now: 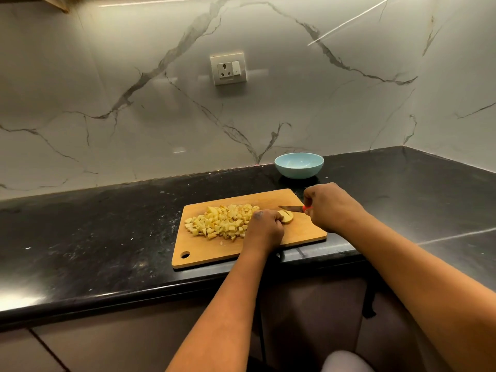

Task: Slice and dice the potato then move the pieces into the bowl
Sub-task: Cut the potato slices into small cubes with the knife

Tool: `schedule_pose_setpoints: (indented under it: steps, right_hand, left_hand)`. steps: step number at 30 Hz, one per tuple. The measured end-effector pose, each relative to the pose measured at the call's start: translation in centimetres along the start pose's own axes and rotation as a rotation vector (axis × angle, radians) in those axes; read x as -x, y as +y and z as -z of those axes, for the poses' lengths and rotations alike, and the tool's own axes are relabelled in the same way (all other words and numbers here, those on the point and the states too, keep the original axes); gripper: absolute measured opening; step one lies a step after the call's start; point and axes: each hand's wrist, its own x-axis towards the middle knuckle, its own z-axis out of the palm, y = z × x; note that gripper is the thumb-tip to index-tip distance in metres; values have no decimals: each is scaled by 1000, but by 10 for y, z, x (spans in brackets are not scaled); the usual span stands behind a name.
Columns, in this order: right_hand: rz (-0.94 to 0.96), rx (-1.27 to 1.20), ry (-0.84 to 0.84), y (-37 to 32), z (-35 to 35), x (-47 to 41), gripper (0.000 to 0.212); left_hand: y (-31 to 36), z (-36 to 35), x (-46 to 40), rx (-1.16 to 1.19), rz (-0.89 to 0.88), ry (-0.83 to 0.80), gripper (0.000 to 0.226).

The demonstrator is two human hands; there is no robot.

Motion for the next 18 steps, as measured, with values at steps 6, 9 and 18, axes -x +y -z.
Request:
schedule_pose_setpoints:
  steps: [6, 9, 18]
  right_hand:
    - [-8, -13, -27, 1, -7, -4, 17]
    - [-14, -6, -25, 1, -9, -5, 17]
    - [22, 80, -139, -15, 0, 0, 30]
  left_hand:
    - [-2, -2, -2, 8, 6, -6, 29]
    - [-3, -4, -3, -6, 3, -2, 28]
    - [-1, -5, -5, -38, 7, -39, 28]
